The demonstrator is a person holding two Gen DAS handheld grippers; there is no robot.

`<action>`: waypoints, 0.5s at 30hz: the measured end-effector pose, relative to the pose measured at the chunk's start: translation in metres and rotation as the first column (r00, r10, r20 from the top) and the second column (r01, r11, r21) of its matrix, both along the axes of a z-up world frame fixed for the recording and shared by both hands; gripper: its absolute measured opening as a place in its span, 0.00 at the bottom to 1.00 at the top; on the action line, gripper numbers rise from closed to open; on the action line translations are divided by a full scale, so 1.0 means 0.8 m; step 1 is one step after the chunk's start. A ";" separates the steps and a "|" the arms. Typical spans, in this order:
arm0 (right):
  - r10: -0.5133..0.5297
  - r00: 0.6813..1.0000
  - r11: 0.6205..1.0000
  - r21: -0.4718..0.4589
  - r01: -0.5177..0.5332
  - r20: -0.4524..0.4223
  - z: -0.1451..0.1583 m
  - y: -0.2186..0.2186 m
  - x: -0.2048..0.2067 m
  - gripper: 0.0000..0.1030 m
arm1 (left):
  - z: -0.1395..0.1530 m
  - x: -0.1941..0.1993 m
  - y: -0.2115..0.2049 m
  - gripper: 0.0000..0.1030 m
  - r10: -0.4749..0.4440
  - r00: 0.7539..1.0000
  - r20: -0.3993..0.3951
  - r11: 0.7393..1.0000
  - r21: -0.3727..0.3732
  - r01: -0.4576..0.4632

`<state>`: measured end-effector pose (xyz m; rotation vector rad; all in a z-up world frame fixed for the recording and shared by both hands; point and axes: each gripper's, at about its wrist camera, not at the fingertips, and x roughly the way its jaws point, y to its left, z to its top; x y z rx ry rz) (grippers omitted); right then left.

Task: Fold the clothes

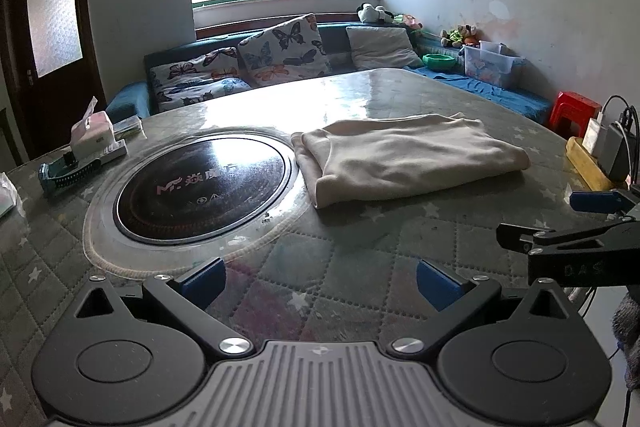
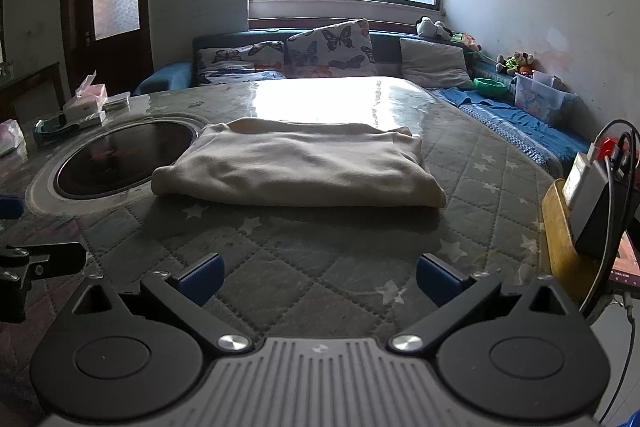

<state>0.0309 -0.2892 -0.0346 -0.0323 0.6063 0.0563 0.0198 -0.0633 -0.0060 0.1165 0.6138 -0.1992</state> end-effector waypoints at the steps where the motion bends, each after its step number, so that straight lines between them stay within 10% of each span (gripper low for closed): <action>1: 0.001 1.000 1.000 -0.002 -0.001 0.000 0.000 0.001 -0.001 1.00 | 0.000 -0.001 0.000 1.00 -0.001 1.000 0.001 1.000 0.000 0.001; 15: 0.006 1.000 1.000 -0.004 -0.006 0.018 0.004 0.006 -0.017 1.00 | 0.003 -0.017 0.001 1.00 0.006 1.000 0.022 1.000 -0.003 -0.005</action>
